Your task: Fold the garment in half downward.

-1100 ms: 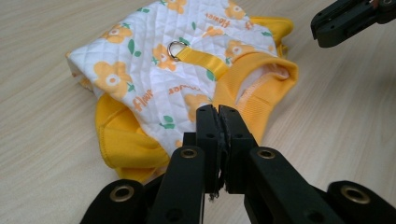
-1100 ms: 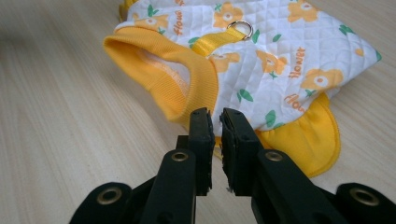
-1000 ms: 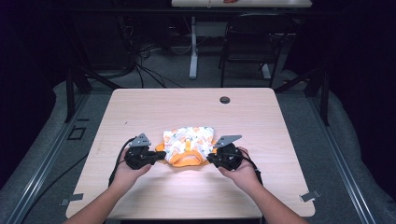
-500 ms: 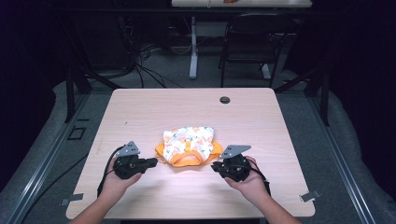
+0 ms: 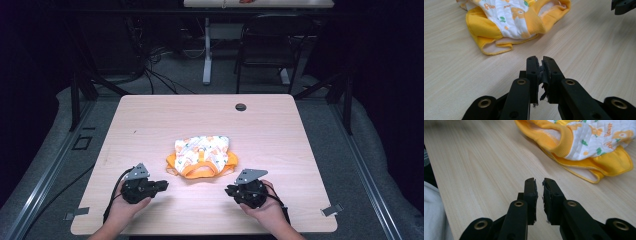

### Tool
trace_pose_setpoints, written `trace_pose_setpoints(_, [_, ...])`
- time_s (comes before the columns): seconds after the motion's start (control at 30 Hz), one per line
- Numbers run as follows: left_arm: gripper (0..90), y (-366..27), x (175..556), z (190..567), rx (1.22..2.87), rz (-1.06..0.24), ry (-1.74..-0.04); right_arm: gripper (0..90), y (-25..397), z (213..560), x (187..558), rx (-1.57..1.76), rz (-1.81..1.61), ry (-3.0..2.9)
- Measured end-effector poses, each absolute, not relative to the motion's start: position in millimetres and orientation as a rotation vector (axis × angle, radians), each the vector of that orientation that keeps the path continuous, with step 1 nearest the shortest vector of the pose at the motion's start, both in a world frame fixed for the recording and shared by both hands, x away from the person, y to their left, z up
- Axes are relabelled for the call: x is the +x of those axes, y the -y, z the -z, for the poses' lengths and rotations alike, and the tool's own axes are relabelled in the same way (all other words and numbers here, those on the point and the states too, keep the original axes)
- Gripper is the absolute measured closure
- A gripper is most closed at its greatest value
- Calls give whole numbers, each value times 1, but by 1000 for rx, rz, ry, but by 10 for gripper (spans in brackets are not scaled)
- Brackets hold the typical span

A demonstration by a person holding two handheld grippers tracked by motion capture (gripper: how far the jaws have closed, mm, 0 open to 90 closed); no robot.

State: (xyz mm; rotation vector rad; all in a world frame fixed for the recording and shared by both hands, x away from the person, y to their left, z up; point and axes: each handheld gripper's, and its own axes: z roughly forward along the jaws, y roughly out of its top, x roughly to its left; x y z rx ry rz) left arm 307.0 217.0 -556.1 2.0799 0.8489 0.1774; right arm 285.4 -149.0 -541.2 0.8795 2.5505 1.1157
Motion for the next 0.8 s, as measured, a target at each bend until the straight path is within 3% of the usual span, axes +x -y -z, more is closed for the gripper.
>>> trace_pose_setpoints(0.8, [715, -198, 301, 571, 2141, -224, -771, 711, 135, 569, 278, 780, -1031, -2550])
